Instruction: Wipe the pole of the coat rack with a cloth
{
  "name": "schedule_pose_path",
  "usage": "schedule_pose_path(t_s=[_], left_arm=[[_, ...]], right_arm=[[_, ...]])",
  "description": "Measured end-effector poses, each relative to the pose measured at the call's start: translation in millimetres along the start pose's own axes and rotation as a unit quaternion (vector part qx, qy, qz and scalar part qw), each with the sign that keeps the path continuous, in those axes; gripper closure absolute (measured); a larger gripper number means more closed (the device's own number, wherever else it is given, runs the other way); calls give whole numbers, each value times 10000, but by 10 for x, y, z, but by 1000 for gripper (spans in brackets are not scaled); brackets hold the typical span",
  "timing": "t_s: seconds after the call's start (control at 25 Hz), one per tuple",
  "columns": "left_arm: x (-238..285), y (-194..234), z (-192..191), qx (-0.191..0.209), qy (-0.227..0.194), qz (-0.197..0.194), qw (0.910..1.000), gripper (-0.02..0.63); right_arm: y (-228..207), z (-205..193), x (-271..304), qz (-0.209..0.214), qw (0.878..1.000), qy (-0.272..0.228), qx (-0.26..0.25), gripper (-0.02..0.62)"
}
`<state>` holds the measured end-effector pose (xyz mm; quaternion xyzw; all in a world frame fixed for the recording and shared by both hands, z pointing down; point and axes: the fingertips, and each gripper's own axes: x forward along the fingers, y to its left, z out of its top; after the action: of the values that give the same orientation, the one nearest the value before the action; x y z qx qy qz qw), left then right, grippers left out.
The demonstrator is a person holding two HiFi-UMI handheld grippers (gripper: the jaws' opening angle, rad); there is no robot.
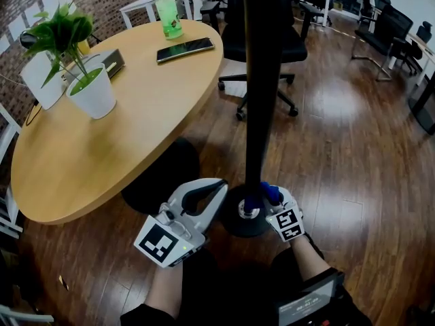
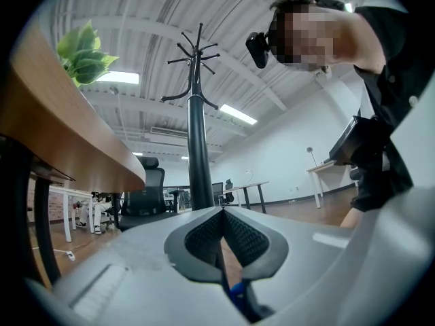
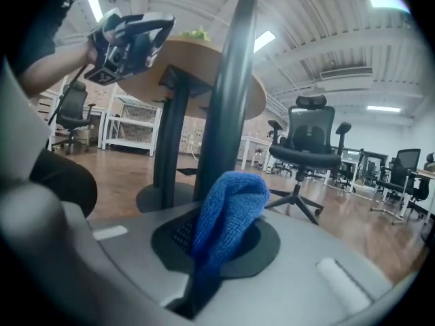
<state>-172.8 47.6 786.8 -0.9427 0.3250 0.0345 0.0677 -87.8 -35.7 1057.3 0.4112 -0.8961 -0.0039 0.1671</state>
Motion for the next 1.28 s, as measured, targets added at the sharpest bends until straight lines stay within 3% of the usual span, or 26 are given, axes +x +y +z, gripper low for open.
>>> schedule_pose_path(t_s=[0.12, 0.24, 0.48, 0.76, 1.0, 1.16, 1.28], left_arm=[[3, 11, 8, 11, -16, 5, 10000, 612], [-3, -2, 49, 30, -77, 4, 10000, 612], [-61, 17, 154, 286, -34, -27, 9996, 612], [-92, 10, 520, 331, -507, 33, 9982, 612], [-116, 15, 631, 426, -577, 56, 9974, 612], [-149, 24, 660, 422, -600, 73, 9973, 612], [-175, 42, 638, 383, -588, 125, 9975, 612]], right_arm=[[-103, 541, -143, -138, 9978, -640, 20, 574], [-297, 1408, -430, -341, 9881, -1501, -63, 574], [-554, 3428, -1150, -523, 9472, -3067, -776, 574], [-777, 4918, -1647, -590, 9125, -3716, -1604, 574], [-492, 5584, -1932, -396, 8850, -4167, -2039, 574], [-345, 5469, -1767, -311, 8871, -4040, -2208, 574], [-384, 5250, -1705, -286, 8923, -4009, -2054, 574]])
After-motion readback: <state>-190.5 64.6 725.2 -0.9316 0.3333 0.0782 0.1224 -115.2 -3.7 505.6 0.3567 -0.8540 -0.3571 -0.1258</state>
